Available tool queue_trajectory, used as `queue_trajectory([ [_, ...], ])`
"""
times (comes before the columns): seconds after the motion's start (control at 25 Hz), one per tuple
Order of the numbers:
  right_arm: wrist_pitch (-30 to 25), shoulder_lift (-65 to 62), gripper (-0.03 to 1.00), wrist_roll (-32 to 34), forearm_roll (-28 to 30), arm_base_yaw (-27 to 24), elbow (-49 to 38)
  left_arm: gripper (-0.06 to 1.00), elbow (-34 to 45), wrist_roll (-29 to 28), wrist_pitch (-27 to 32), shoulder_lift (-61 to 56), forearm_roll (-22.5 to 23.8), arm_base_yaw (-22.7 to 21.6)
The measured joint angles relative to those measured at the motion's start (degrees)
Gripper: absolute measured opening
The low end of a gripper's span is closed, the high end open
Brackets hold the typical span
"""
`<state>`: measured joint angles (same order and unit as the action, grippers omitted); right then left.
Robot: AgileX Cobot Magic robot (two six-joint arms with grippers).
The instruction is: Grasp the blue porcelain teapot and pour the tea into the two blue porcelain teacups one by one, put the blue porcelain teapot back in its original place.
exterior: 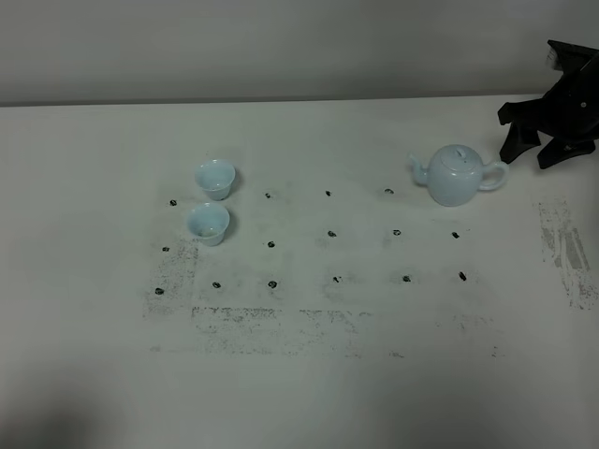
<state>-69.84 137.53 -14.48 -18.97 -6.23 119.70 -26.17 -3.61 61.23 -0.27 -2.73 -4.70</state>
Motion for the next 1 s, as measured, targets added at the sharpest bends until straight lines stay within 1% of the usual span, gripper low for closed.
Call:
queue_trajectory([
  [0.28, -0.05, 0.11, 0.53, 0.63, 0.36, 0.21, -2.79, 0.72, 0.00, 0.00, 0.00, 0.00, 0.00, 0.00],
  [0.56, -0.05, 0.11, 0.53, 2.03, 0.41, 0.39, -2.79, 0.72, 0.00, 0.00, 0.00, 0.00, 0.00, 0.00],
  [0.84, -0.05, 0.11, 0.53, 3.50, 0.42, 1.62, -2.79, 0.72, 0.00, 0.00, 0.00, 0.00, 0.00, 0.00],
  [1.0, -0.05, 0.11, 0.53, 4.40, 2.69, 1.97, -2.79, 0.72, 0.00, 0.00, 0.00, 0.00, 0.00, -0.04],
])
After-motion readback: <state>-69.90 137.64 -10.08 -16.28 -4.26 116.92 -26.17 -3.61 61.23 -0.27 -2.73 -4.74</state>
